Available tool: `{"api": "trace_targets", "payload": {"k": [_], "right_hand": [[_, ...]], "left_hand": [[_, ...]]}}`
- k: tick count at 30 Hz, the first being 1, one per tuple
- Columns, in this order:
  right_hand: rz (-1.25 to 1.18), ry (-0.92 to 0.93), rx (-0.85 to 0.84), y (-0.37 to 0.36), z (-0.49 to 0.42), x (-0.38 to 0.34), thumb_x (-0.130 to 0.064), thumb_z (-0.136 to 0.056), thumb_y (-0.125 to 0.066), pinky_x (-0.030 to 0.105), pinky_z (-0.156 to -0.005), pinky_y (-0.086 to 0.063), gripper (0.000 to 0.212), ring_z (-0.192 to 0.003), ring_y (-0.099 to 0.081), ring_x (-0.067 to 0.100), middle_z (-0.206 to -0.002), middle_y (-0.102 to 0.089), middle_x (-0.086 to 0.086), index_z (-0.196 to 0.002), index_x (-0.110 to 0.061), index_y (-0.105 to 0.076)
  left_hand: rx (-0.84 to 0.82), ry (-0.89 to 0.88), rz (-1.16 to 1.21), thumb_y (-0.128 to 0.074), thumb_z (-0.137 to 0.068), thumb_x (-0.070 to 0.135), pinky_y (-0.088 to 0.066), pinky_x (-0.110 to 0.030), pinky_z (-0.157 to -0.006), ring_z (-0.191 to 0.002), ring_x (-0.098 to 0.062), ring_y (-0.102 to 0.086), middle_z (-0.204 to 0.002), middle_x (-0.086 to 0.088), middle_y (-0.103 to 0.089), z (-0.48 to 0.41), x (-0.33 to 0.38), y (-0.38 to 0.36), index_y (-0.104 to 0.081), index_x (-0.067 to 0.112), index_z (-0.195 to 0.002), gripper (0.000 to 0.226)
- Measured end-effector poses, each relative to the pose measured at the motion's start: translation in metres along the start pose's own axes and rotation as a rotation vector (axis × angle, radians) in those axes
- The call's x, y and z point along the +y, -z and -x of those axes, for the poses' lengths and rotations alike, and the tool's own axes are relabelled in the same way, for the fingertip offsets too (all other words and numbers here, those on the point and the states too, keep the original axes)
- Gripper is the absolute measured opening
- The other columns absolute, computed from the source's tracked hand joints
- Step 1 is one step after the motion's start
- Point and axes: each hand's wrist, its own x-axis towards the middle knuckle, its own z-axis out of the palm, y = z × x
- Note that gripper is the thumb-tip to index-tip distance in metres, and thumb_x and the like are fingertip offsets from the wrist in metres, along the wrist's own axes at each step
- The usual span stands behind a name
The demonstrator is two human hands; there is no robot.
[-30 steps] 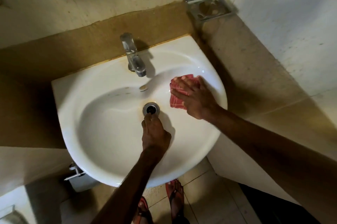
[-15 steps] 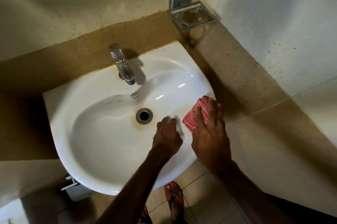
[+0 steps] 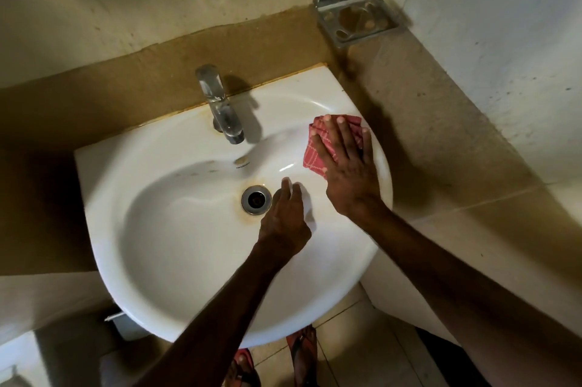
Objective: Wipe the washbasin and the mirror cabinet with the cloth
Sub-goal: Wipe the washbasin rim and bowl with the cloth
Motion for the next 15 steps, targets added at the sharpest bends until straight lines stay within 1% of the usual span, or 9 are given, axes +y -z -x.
{"api": "trace_targets", "payload": {"k": [2, 4, 6, 8, 9, 11, 12, 14, 15], "right_hand": [[-0.029, -0.024, 0.021, -0.008, -0.001, -0.007, -0.022, -0.088, -0.067, 0.062, -0.128, -0.001, 0.101, -0.161, 0.004, 0.039, -0.174, 0.005, 0.016, -0.167, -0.021, -0.004], [-0.084, -0.078, 0.048, -0.015, -0.003, -0.021, -0.024, -0.090, -0.065, 0.063, -0.127, 0.000, 0.096, -0.161, 0.002, 0.041, -0.174, 0.001, 0.018, -0.167, -0.019, -0.008], [-0.135, -0.136, 0.057, -0.022, -0.006, -0.044, -0.031, -0.092, -0.059, 0.067, -0.126, -0.004, 0.088, -0.159, -0.006, 0.045, -0.173, -0.008, 0.022, -0.166, -0.016, -0.015], [-0.201, -0.170, 0.021, -0.028, -0.009, -0.072, -0.044, -0.099, -0.046, 0.069, -0.124, -0.011, 0.078, -0.157, -0.015, 0.049, -0.169, -0.017, 0.027, -0.165, -0.011, -0.022], [-0.246, -0.172, -0.004, -0.030, -0.010, -0.087, -0.051, -0.105, -0.035, 0.070, -0.123, -0.015, 0.073, -0.155, -0.021, 0.051, -0.167, -0.022, 0.030, -0.164, -0.009, -0.024], [-0.316, -0.142, -0.059, -0.039, -0.010, -0.114, -0.053, -0.109, -0.012, 0.069, -0.119, -0.028, 0.069, -0.150, -0.033, 0.052, -0.161, -0.033, 0.033, -0.160, -0.007, -0.026], [-0.334, -0.137, -0.071, -0.044, -0.009, -0.126, -0.049, -0.111, -0.010, 0.067, -0.117, -0.035, 0.066, -0.148, -0.037, 0.051, -0.160, -0.036, 0.034, -0.158, -0.007, -0.028], [-0.354, -0.146, -0.083, -0.052, -0.006, -0.141, -0.040, -0.111, -0.025, 0.062, -0.112, -0.045, 0.057, -0.147, -0.041, 0.047, -0.159, -0.038, 0.033, -0.158, -0.008, -0.029], [-0.350, -0.153, -0.100, -0.051, -0.004, -0.143, -0.039, -0.108, -0.032, 0.060, -0.112, -0.045, 0.060, -0.149, -0.039, 0.047, -0.160, -0.035, 0.033, -0.159, -0.008, -0.026]], "left_hand": [[0.051, 0.061, 0.038, -0.060, -0.095, 0.025, -0.030, -0.041, -0.122, -0.155, -0.037, -0.021, -0.166, -0.020, -0.021, 0.001, -0.001, 0.004, -0.022, 0.005, -0.158, 0.076], [0.094, 0.145, 0.084, -0.058, -0.097, 0.020, -0.031, -0.042, -0.122, -0.155, -0.035, -0.021, -0.166, -0.017, -0.022, 0.007, 0.000, 0.012, -0.021, 0.005, -0.158, 0.073], [0.164, 0.177, 0.100, -0.058, -0.096, 0.014, -0.038, -0.044, -0.120, -0.151, -0.033, -0.029, -0.162, -0.014, -0.032, 0.013, 0.001, 0.023, -0.027, 0.006, -0.156, 0.069], [0.240, 0.166, 0.106, -0.056, -0.095, 0.013, -0.043, -0.042, -0.114, -0.141, -0.033, -0.042, -0.150, -0.013, -0.046, 0.018, -0.003, 0.029, -0.040, 0.005, -0.148, 0.056], [0.273, 0.168, 0.113, -0.056, -0.095, 0.015, -0.045, -0.041, -0.110, -0.134, -0.033, -0.048, -0.142, -0.013, -0.053, 0.020, -0.005, 0.031, -0.046, 0.006, -0.142, 0.048], [0.303, 0.212, 0.128, -0.062, -0.092, 0.019, -0.050, -0.040, -0.101, -0.124, -0.032, -0.054, -0.133, -0.010, -0.058, 0.022, -0.015, 0.034, -0.051, 0.010, -0.133, 0.044], [0.304, 0.241, 0.136, -0.066, -0.088, 0.018, -0.053, -0.041, -0.100, -0.123, -0.031, -0.055, -0.133, -0.010, -0.058, 0.023, -0.020, 0.035, -0.050, 0.011, -0.134, 0.050], [0.310, 0.284, 0.135, -0.068, -0.084, 0.021, -0.055, -0.044, -0.099, -0.123, -0.031, -0.057, -0.134, -0.008, -0.059, 0.025, -0.030, 0.033, -0.049, 0.013, -0.136, 0.057], [0.307, 0.299, 0.131, -0.068, -0.085, 0.025, -0.055, -0.043, -0.099, -0.122, -0.030, -0.058, -0.133, -0.007, -0.060, 0.028, -0.033, 0.033, -0.050, 0.014, -0.135, 0.055]]}}
